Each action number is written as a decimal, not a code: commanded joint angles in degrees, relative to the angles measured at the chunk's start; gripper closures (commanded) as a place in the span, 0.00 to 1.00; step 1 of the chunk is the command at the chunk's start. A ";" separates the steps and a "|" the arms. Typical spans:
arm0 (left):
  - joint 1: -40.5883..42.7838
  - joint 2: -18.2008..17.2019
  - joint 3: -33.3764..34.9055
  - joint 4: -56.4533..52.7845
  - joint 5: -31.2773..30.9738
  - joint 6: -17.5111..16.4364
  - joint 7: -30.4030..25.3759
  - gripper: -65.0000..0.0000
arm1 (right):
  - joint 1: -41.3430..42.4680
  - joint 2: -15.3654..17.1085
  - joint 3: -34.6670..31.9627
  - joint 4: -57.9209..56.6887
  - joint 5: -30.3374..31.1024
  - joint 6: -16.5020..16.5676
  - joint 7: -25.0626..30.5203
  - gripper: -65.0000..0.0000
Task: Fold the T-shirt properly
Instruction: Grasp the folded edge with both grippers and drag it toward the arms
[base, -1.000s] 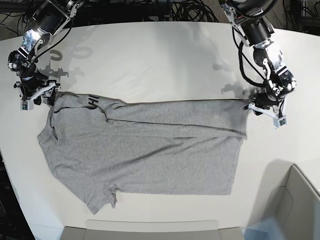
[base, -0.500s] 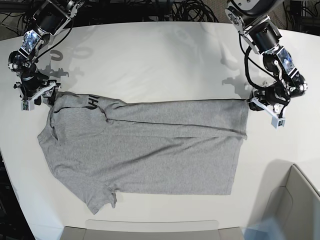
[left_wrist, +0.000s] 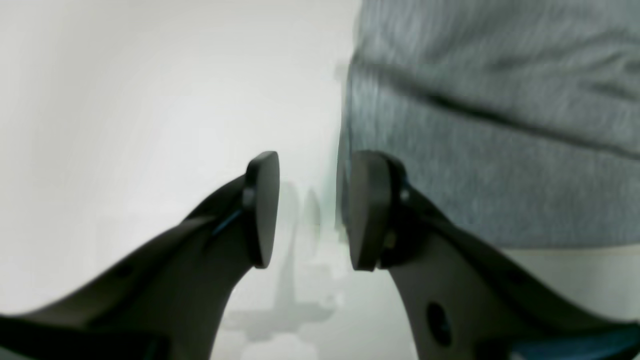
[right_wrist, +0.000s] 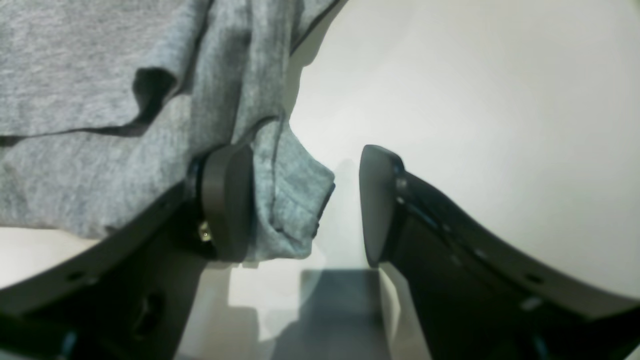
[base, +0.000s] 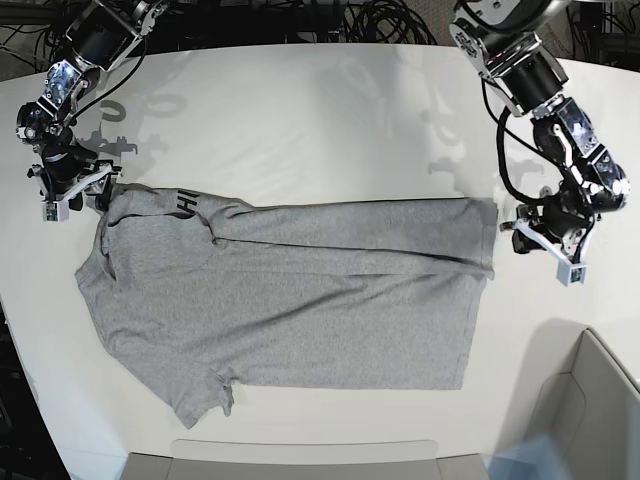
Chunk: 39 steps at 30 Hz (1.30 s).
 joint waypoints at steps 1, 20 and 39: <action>-0.49 0.51 0.33 0.46 -0.21 -0.18 0.32 0.63 | -0.02 0.39 -0.21 0.13 -2.87 1.39 -2.91 0.48; 1.27 0.95 4.99 -14.04 -0.12 -0.44 -5.13 0.80 | -0.63 0.48 -3.12 0.04 -3.04 1.39 -2.82 0.70; 16.03 0.25 3.32 1.08 -0.04 -0.26 -4.43 1.00 | -5.65 2.06 -1.45 0.65 -2.87 1.39 -2.65 1.00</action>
